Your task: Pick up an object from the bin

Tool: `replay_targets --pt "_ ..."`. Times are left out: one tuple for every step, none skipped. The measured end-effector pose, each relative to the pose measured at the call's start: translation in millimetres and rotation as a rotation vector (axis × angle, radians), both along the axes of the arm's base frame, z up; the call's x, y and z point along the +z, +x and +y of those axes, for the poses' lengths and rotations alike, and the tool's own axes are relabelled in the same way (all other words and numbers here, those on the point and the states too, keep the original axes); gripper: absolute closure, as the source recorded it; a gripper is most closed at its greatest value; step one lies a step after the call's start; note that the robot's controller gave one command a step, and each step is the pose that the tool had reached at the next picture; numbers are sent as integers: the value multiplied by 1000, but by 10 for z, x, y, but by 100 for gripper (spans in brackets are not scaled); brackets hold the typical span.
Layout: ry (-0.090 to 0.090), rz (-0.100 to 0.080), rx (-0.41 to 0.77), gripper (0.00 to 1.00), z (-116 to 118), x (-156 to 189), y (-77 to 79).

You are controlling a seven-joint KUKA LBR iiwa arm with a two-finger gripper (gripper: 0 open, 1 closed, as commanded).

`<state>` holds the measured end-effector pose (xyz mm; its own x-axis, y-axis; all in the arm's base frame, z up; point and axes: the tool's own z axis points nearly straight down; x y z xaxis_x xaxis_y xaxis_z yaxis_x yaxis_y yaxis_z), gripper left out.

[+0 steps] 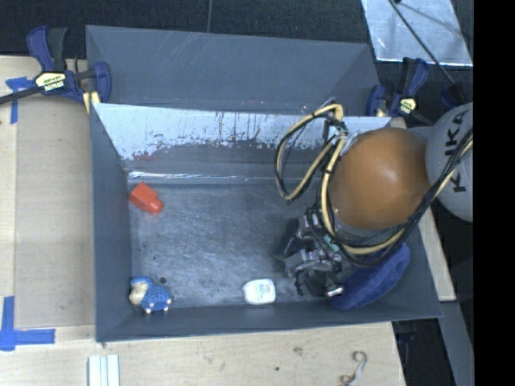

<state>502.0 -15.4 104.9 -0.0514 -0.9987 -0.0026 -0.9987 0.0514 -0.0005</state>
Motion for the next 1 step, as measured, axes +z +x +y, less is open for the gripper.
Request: replay_targets --pt "-2 -9 -39 100 -70 1242 64"
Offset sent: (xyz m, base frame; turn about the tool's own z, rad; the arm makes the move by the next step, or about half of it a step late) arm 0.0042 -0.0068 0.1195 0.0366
